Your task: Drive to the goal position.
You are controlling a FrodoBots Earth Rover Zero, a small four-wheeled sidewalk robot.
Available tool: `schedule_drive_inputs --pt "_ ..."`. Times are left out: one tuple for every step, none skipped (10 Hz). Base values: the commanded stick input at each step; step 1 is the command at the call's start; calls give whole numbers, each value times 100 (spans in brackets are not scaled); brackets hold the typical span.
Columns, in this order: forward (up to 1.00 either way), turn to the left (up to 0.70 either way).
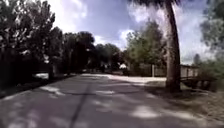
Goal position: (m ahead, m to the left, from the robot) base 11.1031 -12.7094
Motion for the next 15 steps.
schedule_drive_inputs --pt "100 0" --pt "100 0" --pt "100 0" --pt "100 0" --pt "100 0" --pt "100 0" --pt "100 0" --pt "100 0" --pt "100 0" --pt "100 0" --pt "100 0" --pt "100 0" --pt "100 0" --pt "100 0" --pt "100 -5"
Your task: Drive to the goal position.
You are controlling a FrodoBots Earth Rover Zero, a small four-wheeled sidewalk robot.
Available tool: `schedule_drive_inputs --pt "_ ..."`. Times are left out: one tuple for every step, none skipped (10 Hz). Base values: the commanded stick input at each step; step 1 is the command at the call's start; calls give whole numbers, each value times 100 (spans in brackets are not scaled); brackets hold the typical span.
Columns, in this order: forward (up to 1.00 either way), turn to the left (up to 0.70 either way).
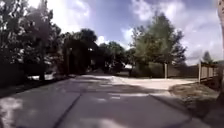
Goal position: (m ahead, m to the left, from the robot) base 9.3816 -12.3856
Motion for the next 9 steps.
schedule_drive_inputs --pt "100 -24" --pt "100 -36" --pt "100 -40" --pt "100 -40" --pt "100 -40" --pt "100 -40" --pt "100 -40" --pt "100 -40" --pt "100 -40"
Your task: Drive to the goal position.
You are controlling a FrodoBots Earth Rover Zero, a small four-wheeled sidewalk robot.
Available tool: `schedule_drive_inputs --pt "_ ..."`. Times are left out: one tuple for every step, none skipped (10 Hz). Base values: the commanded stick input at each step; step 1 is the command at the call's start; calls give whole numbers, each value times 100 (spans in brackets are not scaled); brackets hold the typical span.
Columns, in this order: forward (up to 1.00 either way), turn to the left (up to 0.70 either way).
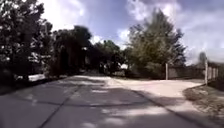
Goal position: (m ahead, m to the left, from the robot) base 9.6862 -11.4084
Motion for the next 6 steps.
schedule_drive_inputs --pt "100 -40" --pt "100 -40" --pt "100 -40" --pt "100 -40" --pt "100 -40" --pt "100 -40"
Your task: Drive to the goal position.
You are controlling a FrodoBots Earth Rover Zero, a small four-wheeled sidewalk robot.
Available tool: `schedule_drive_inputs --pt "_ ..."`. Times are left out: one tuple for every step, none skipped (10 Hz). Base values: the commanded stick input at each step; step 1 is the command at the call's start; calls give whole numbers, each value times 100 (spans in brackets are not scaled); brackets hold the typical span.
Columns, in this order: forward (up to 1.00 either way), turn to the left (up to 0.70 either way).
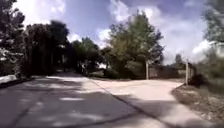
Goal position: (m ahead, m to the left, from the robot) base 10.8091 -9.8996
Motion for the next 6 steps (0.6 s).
schedule_drive_inputs --pt "100 -22" --pt "100 0" --pt "100 0" --pt "100 0" --pt "100 0" --pt "100 0"
